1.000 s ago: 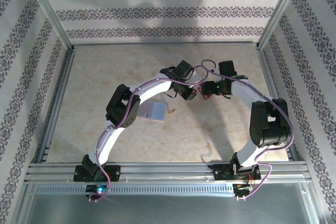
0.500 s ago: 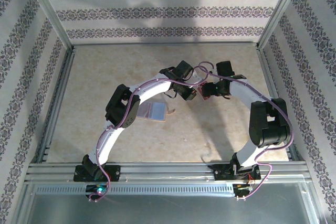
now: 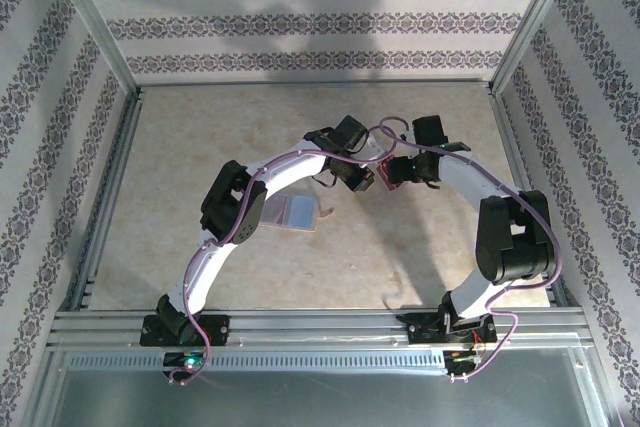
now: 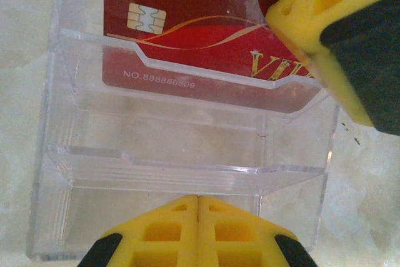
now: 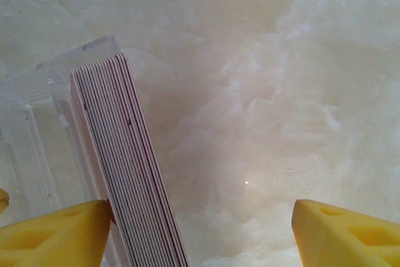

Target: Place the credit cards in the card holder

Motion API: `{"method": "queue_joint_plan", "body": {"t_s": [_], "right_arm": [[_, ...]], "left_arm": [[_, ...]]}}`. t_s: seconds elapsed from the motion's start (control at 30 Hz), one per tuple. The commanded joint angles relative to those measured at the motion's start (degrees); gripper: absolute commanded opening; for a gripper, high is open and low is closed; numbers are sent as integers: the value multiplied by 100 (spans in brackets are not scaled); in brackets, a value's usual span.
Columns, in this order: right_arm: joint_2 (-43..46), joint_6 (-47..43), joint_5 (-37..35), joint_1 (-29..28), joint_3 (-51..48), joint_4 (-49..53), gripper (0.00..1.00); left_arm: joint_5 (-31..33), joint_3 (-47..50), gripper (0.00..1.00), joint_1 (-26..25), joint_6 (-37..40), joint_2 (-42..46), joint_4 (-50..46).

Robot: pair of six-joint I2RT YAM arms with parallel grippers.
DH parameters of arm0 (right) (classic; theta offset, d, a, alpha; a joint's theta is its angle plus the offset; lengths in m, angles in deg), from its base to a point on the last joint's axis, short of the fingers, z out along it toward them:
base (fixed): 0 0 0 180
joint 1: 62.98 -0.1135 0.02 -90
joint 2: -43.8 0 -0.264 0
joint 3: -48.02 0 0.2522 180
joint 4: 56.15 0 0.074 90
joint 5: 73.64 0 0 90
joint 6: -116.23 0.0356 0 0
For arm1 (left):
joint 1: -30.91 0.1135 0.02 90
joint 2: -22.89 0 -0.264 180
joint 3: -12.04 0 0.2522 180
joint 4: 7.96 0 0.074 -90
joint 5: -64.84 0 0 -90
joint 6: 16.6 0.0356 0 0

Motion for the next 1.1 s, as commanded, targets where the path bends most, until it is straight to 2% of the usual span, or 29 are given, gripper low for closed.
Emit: {"method": "queue_joint_plan", "body": {"t_s": [0.0,0.43,1.07], "right_arm": [[189,-53,-149,22,103,139,75],[256,-50,-72,-5,146,226,63],[313,-63,69,-12,225,339,31]], "left_arm": [[263,247,0,83,126,-242,-348],[274,245,0,83,166,-255,-357],[284,222,0,83,177,-246,-365]]}}
